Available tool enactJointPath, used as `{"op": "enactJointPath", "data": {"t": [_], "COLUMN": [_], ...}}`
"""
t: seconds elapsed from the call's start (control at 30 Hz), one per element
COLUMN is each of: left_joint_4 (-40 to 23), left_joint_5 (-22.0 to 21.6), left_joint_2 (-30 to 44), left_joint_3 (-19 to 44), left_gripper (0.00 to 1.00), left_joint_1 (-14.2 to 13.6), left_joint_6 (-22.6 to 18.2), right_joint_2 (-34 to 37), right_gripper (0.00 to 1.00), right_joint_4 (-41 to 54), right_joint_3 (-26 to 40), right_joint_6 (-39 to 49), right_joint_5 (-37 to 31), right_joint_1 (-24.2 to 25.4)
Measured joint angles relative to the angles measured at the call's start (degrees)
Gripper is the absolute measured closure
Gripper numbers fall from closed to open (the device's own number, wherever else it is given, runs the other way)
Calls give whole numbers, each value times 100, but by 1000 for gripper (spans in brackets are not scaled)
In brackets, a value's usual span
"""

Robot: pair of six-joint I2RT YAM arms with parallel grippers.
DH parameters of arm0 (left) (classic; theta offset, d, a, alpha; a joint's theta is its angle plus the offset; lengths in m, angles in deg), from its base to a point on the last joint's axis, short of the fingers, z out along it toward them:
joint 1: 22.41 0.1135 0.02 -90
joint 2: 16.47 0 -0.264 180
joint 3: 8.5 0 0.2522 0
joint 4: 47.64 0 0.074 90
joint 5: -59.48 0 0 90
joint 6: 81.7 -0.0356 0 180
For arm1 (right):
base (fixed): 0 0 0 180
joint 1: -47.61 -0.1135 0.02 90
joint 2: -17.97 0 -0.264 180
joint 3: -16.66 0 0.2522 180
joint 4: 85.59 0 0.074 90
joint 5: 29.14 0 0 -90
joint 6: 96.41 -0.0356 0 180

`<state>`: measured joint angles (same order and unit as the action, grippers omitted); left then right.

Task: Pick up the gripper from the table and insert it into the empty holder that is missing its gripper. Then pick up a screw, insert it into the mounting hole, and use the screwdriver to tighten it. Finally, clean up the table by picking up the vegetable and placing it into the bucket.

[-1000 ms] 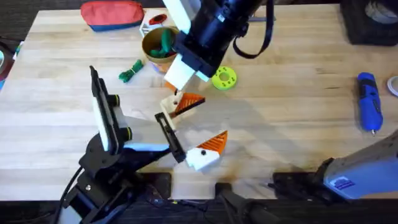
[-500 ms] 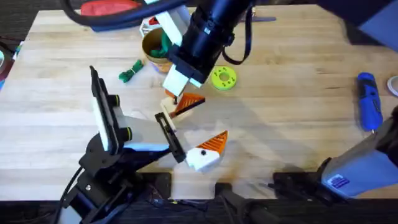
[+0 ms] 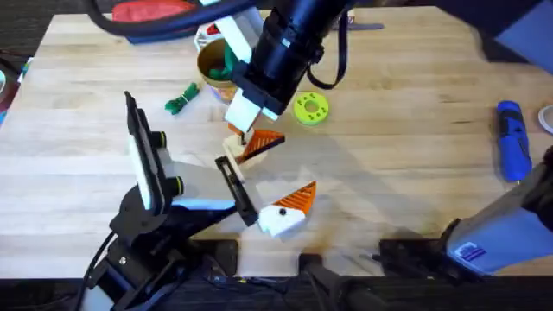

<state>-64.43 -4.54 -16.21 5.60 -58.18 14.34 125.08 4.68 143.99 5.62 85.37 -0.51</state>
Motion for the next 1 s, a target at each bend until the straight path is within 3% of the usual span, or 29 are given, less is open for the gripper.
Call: {"op": "enactJointPath", "data": {"t": [1.0], "left_joint_4": [-4], "left_joint_5": [2], "left_joint_2": [6], "left_joint_3": [0], "left_gripper": [14], "left_joint_1": [0], "left_joint_6": [42], "right_joint_2": [297], "right_gripper": [998], "right_joint_4": [68], "right_joint_3": [-53], "right_joint_6": [2], "right_joint_5": [-44], "right_joint_1": [-63]}}
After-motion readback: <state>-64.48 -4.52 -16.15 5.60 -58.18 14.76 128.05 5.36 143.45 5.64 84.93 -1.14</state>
